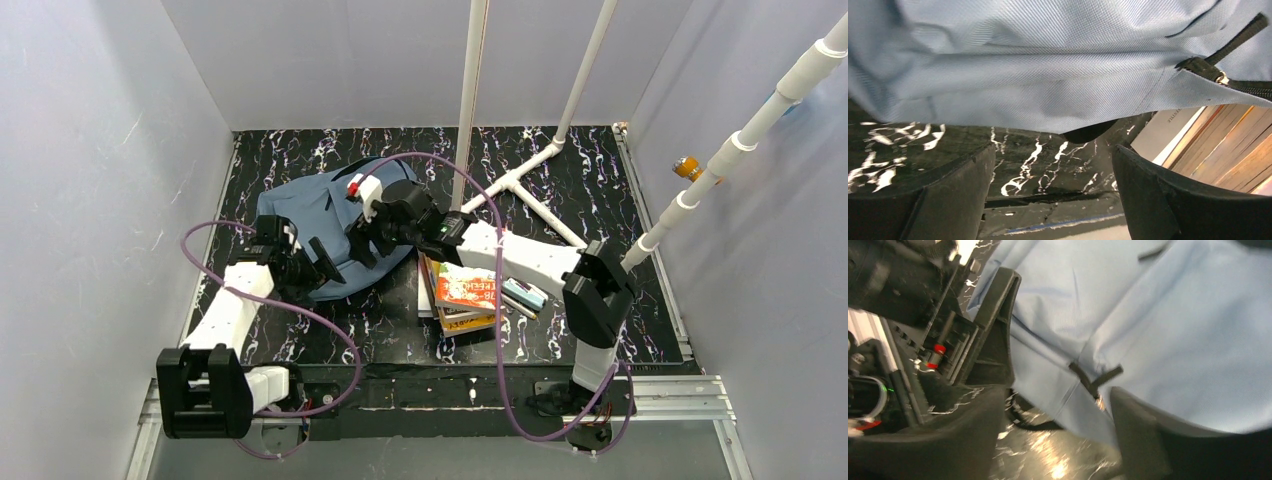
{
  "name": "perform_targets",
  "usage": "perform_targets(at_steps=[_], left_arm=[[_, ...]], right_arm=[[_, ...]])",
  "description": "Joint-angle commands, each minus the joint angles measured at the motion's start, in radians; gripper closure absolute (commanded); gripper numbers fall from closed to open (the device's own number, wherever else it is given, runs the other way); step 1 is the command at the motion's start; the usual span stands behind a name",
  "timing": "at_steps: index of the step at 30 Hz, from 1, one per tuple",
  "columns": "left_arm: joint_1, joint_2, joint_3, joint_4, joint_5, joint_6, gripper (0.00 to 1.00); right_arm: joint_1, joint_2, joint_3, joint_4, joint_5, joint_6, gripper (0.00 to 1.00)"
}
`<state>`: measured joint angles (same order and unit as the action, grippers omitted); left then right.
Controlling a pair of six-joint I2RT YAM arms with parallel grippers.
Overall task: Pack the student bag
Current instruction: Adjust the student bag at the center of the board.
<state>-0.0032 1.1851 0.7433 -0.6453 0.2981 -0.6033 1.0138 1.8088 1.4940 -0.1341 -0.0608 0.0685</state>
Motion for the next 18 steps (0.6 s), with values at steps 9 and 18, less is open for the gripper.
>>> perform_targets(at_steps=[9,18], left_arm=[[0.054,-0.132,0.24,-0.163,-0.303,0.106,0.02],[0.054,0.035,0.288,-0.079,-0.176,0.116,0.03]], right_arm=[[0.013,0.1,-0.177,0.53,-0.087,-0.366,0.02],[0.035,0.119,-0.212,0.553,0.003,-0.41,0.39]])
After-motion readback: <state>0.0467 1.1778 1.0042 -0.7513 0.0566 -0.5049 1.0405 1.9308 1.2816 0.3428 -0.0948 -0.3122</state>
